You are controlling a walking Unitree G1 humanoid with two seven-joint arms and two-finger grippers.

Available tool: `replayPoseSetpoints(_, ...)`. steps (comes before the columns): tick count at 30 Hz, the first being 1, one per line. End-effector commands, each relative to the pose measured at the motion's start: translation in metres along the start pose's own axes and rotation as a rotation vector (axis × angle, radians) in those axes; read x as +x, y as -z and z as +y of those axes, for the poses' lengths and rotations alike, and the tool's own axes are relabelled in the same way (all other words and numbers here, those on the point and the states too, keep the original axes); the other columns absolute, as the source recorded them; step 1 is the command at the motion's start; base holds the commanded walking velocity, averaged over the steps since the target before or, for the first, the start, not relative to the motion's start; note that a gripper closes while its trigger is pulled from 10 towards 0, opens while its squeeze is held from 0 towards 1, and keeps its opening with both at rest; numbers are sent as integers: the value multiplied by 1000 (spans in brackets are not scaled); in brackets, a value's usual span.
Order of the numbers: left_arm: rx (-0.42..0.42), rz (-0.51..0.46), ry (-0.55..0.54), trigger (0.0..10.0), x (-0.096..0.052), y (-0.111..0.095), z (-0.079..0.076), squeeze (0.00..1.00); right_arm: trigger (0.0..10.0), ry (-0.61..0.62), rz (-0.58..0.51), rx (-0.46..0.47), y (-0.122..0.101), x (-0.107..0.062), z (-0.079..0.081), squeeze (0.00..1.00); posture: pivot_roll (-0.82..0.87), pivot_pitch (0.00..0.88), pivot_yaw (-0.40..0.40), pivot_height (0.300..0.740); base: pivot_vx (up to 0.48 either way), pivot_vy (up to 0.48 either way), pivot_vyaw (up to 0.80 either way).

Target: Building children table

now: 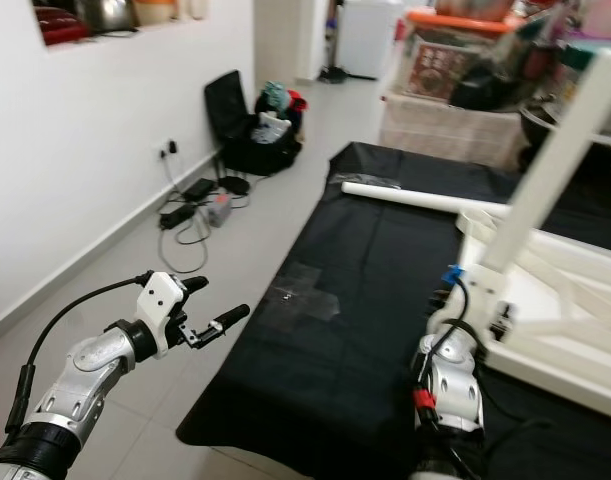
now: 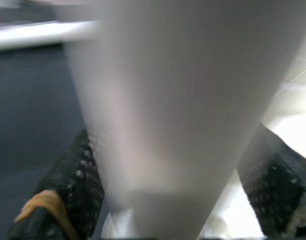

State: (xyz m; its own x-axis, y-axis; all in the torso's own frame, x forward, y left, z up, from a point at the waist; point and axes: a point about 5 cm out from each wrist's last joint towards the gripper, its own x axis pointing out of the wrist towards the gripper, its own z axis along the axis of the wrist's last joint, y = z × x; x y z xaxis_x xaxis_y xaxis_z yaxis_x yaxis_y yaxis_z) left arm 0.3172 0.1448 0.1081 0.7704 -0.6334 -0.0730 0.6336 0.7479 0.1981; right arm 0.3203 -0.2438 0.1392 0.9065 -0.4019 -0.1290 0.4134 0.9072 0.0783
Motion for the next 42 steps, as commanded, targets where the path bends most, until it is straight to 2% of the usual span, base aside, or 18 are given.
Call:
replayPoseSetpoints(1,0,-2,10,10000,2,-1,-2,0,10000,-479,-180,45,-37,-5,36,0,-42,0,-49,740,0,0,0)
replayPoseSetpoints(2,1,-1,10,10000,2,-1,-1,0,10000,-683,-231,9,-47,-14,43,0,-37,0,-50,740,0,0,0)
replayPoseSetpoints(4,3,0,10,10000,2,-1,0,0,10000,-826,-250,-34,-52,-21,47,0,-38,0,-52,740,0,0,0)
replayPoseSetpoints(9,5,0,9,10000,2,-2,1,0,10000,-905,-255,-81,-53,-25,50,0,-36,0,-57,740,0,0,0)
replayPoseSetpoints(10,5,-2,4,10000,2,-2,1,0,2235,-935,-236,-109,-49,-25,55,0,-21,0,-70,740,0,0,0)
replayPoseSetpoints(13,5,-2,4,10000,2,-2,1,0,2235,-935,-236,-109,-49,-25,55,0,-21,0,-70,740,0,0,0)
replayPoseSetpoints(14,5,-4,0,10000,2,-2,1,0,510,-919,-221,-123,-44,-23,57,0,-20,0,-71,740,0,0,0)
replayPoseSetpoints(17,3,-6,-2,10000,1,-2,0,0,0,-860,-198,-135,-37,-18,58,0,-13,0,-70,740,0,0,0)
replayPoseSetpoints(18,2,-1,-3,10000,-2,-1,0,0,0,-717,-145,-163,-26,-9,52,0,-21,0,-63,740,0,0,0)
replayPoseSetpoints(20,2,-1,-3,10000,-2,-1,0,0,0,-717,-145,-163,-26,-9,52,0,-21,0,-63,740,0,0,0)
replayPoseSetpoints(22,5,8,-5,10000,-4,1,3,0,0,-405,-41,-197,-8,9,27,0,-32,0,-57,740,0,0,0)
replayPoseSetpoints(23,5,8,-5,10000,-4,1,3,0,0,-405,-41,-197,-8,9,27,0,-32,0,-57,740,0,0,0)
replayPoseSetpoints(25,6,4,0,10000,0,-1,2,0,0,204,80,-132,15,9,-31,0,-48,0,-51,740,0,0,0)
replayPoseSetpoints(28,6,4,0,10000,0,-1,2,0,0,204,80,-132,15,9,-31,0,-48,0,-51,740,0,0,0)
replayPoseSetpoints(30,1,-4,10,10000,3,-2,-2,0,0,534,140,-122,35,-15,-64,0,-42,0,-51,740,0,0,0)
replayPoseSetpoints(40,12,12,3,10000,-2,-1,3,0,0,678,121,-158,33,-36,-60,0,-16,0,-47,740,0,0,0)
replayPoseSetpoints(41,12,7,1,10000,-1,-3,4,0,10000,688,138,-166,34,-34,-57,0,-10,0,-51,740,0,0,0)
replayPoseSetpoints(42,11,0,-2,10000,0,-5,4,0,10000,608,161,-134,36,-26,-49,0,6,0,-63,740,0,0,0)
